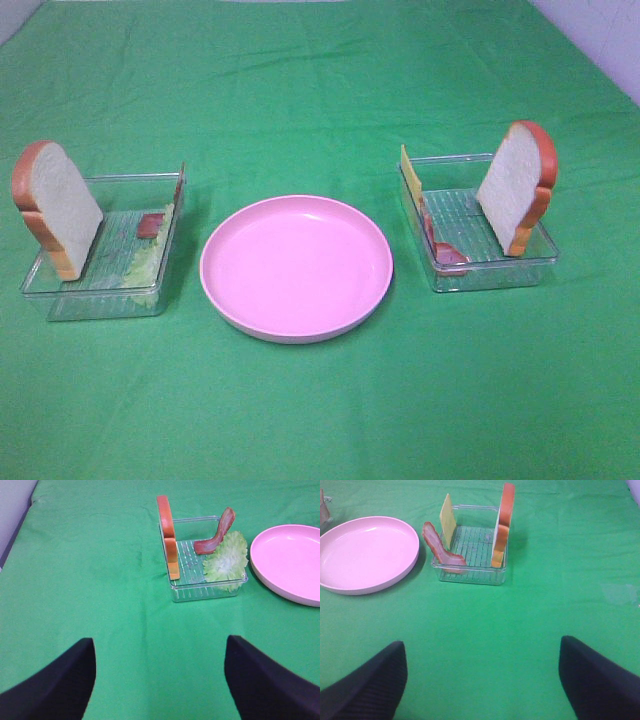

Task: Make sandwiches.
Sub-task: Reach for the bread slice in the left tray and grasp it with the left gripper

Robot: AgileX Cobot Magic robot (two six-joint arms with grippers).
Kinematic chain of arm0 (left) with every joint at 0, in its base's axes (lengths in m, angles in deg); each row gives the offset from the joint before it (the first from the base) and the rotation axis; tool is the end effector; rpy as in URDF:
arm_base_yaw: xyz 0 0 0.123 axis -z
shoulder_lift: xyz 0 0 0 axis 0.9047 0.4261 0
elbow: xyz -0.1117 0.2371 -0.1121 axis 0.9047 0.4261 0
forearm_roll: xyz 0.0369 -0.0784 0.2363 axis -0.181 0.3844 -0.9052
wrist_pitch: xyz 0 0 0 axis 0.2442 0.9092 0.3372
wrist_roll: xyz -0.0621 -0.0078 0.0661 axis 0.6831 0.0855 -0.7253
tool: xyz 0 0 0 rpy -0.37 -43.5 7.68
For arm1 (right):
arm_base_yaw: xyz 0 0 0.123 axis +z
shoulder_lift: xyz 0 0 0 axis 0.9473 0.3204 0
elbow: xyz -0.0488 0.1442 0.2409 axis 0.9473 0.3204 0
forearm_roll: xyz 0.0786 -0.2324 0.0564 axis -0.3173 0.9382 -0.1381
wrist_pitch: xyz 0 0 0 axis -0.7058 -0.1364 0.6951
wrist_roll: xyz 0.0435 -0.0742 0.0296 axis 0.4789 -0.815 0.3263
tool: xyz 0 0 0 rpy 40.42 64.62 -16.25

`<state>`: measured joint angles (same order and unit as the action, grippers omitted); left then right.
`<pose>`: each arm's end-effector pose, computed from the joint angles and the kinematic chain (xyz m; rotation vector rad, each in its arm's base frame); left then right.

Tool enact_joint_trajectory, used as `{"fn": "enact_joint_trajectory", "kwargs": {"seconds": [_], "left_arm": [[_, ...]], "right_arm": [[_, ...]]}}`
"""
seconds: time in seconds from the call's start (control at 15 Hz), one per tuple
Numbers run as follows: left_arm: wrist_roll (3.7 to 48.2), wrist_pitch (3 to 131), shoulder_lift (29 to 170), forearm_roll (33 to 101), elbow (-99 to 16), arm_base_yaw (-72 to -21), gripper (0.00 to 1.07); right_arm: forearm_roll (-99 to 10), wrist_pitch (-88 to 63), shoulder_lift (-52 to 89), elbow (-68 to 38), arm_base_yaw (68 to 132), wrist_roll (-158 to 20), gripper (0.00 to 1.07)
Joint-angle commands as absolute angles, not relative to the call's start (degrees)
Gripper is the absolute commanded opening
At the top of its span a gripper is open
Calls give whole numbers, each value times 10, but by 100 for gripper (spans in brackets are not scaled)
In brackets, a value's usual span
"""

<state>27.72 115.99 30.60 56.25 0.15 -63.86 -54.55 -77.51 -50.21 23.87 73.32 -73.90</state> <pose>-0.0060 -0.0051 0.2783 0.0549 2.0288 -0.0657 -0.0081 0.0136 0.2787 -0.2142 2.0262 0.1269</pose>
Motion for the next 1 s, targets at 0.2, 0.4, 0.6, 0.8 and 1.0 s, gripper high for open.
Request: {"fn": "enact_joint_trajectory", "kwargs": {"seconds": [0.2,0.4,0.6,0.8,1.0], "left_arm": [[280,1155,294,562,3,-639,69],[280,1155,294,562,3,-639,69],[280,1155,294,562,3,-639,69],[280,1155,294,562,3,-639,69],[280,1155,294,562,3,-639,69]], "right_arm": [[-547,-770,-511,239,734,-748,78],[-547,-770,-511,239,734,-748,78],[-547,-770,-511,239,734,-748,78],[-547,-770,-511,239,734,-748,78],[-547,-770,-511,239,734,-748,78]]}}
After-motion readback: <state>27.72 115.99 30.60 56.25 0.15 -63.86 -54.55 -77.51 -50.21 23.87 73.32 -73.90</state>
